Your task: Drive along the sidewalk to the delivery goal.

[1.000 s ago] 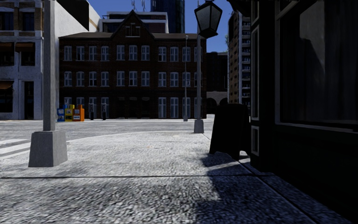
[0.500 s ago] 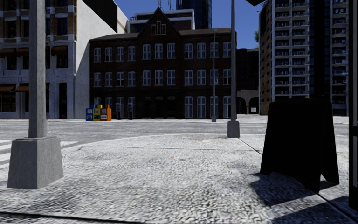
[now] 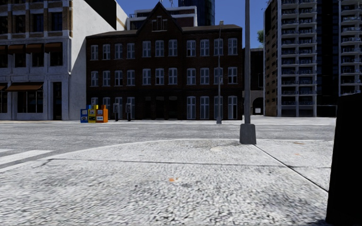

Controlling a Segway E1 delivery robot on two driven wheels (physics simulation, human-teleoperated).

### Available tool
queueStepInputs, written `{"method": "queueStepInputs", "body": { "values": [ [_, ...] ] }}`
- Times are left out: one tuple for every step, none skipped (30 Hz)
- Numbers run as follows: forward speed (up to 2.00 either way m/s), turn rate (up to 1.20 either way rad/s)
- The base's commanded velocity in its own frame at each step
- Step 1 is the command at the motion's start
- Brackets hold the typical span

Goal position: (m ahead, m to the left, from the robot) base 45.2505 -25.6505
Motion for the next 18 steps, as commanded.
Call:
{"method": "queueStepInputs", "body": {
  "values": [
    [2.00, -0.05],
    [2.00, -0.18],
    [2.00, -0.26],
    [2.00, -0.26],
    [2.00, -0.36],
    [1.97, -0.47],
    [1.88, -0.56],
    [1.88, -0.56],
    [1.71, -0.59],
    [1.63, -0.61],
    [1.62, -0.61],
    [1.62, -0.61],
    [1.61, -0.61],
    [1.61, -0.61],
    [1.61, -0.61],
    [1.61, -0.61],
    [1.61, -0.61],
    [1.61, -0.61]
  ]
}}
